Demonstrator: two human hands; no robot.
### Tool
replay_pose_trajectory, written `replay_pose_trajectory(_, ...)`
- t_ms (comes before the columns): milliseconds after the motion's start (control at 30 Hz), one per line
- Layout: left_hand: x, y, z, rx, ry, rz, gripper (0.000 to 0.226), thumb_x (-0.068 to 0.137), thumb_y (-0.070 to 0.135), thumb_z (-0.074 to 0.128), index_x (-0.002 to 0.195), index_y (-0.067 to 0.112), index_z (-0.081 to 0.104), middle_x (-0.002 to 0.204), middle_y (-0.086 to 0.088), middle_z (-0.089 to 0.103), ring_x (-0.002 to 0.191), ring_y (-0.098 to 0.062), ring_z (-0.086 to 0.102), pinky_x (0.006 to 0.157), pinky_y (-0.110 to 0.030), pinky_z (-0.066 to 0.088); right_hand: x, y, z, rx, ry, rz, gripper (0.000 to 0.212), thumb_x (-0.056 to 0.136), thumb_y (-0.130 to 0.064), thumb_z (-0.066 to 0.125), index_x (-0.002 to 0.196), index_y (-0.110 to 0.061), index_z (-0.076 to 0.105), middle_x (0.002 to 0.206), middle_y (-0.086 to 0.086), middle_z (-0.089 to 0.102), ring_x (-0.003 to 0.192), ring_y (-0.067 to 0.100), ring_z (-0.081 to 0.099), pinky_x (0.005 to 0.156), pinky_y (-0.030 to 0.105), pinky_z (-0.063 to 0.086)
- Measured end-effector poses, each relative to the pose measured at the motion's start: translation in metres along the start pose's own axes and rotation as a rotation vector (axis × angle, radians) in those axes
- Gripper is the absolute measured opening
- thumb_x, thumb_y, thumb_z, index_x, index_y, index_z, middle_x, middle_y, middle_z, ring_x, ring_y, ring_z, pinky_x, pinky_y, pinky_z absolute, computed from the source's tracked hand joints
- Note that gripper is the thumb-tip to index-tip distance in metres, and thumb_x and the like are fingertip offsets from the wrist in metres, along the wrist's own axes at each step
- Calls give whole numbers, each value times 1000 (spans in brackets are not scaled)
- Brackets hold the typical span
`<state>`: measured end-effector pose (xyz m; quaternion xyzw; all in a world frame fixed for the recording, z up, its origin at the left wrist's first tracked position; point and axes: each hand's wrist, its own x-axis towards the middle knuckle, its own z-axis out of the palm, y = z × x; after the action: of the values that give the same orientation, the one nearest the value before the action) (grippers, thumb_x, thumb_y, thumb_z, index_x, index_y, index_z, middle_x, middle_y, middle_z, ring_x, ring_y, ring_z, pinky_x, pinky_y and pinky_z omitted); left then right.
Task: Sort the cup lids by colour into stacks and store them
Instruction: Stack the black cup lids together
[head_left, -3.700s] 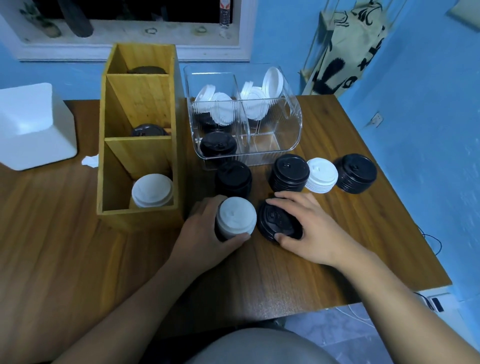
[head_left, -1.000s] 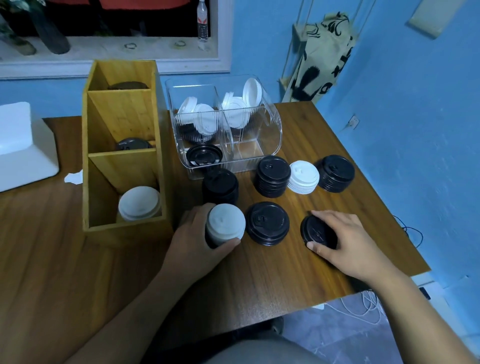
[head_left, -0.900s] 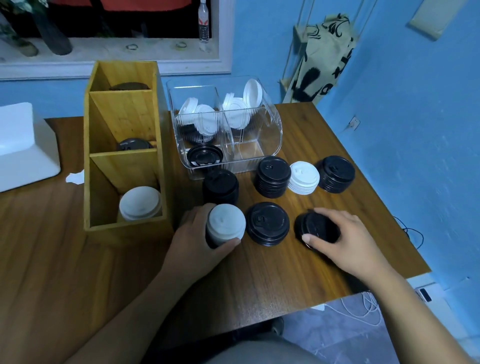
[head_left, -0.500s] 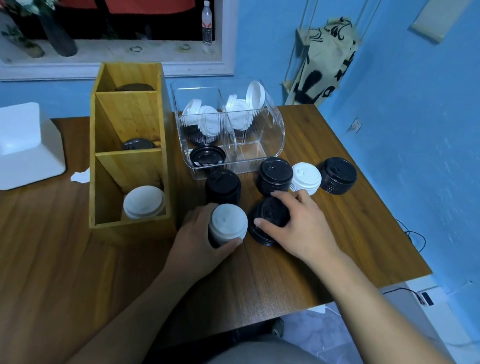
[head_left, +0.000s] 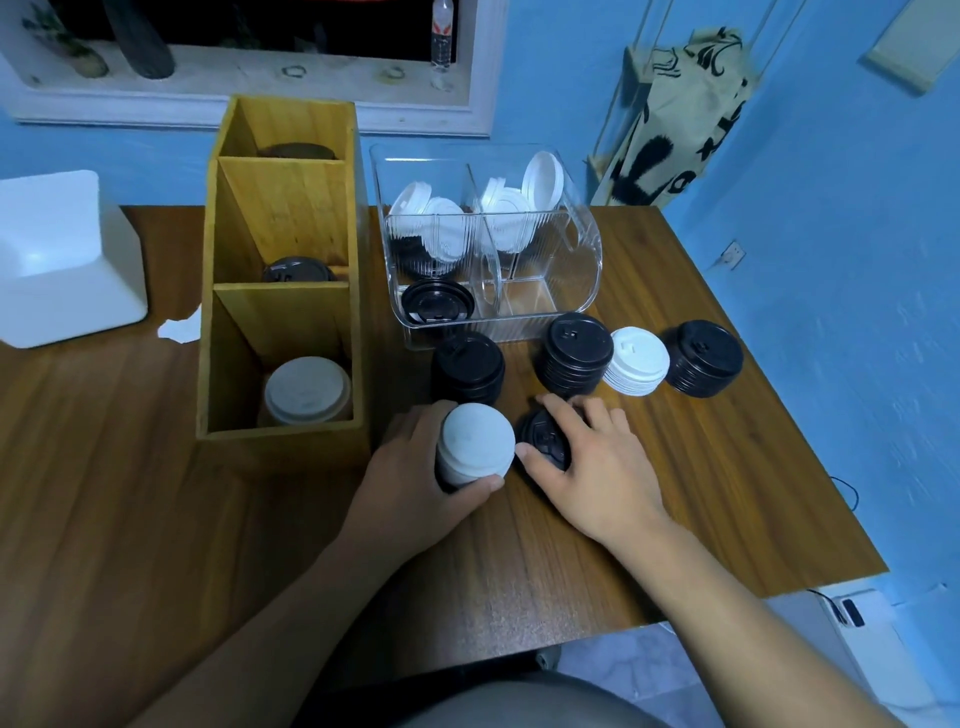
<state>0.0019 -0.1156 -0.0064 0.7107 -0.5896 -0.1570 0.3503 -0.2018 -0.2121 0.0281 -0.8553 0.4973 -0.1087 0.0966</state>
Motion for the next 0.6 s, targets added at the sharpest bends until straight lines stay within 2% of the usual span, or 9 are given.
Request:
replay_pose_trajectory(133,0,1,-1,-11,2,5,85,72,66,75,141,29,44,134,12,53,122,-6,49,96,-20,41,1,-1,0,-84,-9,-4,73,87,-79,38,146,-37,45,127,-5,53,109,22,49,85,41,51)
replay_pose_trajectory(267,-1,4,-2,-18,11,3,83,71,62,80,139,30,44,132,15,53,120,-4,48,95,-18,40,2,1,-13,-65,-134,-17,82,84,-90,22,151,-44,33,134,-12,45,118,17,44,95,41,47)
replay_pose_trajectory(333,-2,5,-4,-20,9,3,82,71,61,80,139,31,44,131,16,52,120,-2,47,95,-15,38,5,-1,-26,-56,-105,-32,82,85,-88,16,151,-43,36,136,-14,47,121,16,44,97,39,46)
replay_pose_trajectory(400,-1,6,-5,-14,-7,-3,83,71,62,79,140,32,43,132,17,51,121,0,45,96,-10,34,17,-11,-40,-11,22,-61,71,91,-79,24,142,-37,51,130,-12,55,117,18,49,91,38,47)
replay_pose_trajectory(500,0,7,-6,-9,-20,-8,84,72,64,77,141,33,40,133,18,49,122,3,43,97,-6,31,54,-34,-54,120,135,-179,41,98,-53,49,124,-26,64,112,-5,63,106,21,53,86,35,47)
replay_pose_trajectory(600,0,8,-5,-24,-8,-6,84,71,64,77,140,35,39,129,21,47,121,4,43,98,-9,35,104,-62,-59,142,80,-316,28,97,-30,60,123,-19,65,112,2,64,108,26,56,88,32,43)
